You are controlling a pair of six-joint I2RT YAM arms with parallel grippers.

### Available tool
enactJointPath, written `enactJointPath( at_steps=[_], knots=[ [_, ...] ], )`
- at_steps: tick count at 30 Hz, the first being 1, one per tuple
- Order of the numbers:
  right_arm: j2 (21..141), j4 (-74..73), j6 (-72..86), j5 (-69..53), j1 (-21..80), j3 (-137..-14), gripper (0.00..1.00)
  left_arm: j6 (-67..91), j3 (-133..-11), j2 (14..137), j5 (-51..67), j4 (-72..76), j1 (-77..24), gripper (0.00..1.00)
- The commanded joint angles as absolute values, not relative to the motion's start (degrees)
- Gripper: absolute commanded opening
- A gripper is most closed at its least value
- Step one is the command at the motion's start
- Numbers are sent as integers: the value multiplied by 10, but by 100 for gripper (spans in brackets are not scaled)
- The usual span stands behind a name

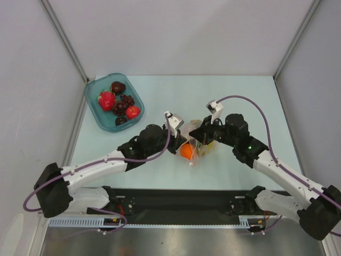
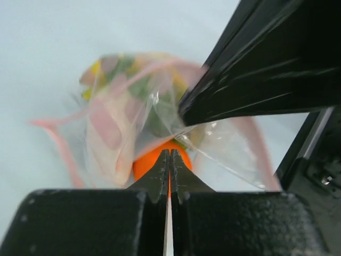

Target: Open the zip-top bag and remove the fake food

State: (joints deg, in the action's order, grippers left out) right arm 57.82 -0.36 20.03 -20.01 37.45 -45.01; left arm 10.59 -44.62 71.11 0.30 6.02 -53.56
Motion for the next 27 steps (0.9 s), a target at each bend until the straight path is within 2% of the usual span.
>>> enactJointPath(
  at_steps=[1, 8, 11, 12, 14, 15, 19, 24, 27],
  knots=[
    [589, -22, 184, -159, 361, -440, 0, 115, -454, 657, 31, 80, -534, 0],
    [595, -25, 184, -159, 359, -438, 0, 130, -453, 714, 89, 90, -525, 4],
    [587, -37, 184, -156, 360, -442, 17, 145, -448, 734, 108, 110, -526, 4],
    [582, -41, 184, -152, 359, -445, 33, 145, -448, 736, 108, 111, -526, 4],
    [564, -54, 179, -141, 355, -456, 46, 144, -448, 747, 103, 102, -526, 5],
    [558, -60, 176, -137, 354, -461, 57, 143, -447, 751, 103, 99, -526, 5],
    [534, -86, 168, -124, 342, -479, 77, 144, -439, 775, 87, 91, -526, 8],
    [528, -88, 164, -134, 282, -473, 81, 149, -421, 799, 68, 85, -527, 13],
    [544, -72, 162, -151, 248, -455, 81, 154, -403, 802, 71, 104, -527, 21]
  ],
)
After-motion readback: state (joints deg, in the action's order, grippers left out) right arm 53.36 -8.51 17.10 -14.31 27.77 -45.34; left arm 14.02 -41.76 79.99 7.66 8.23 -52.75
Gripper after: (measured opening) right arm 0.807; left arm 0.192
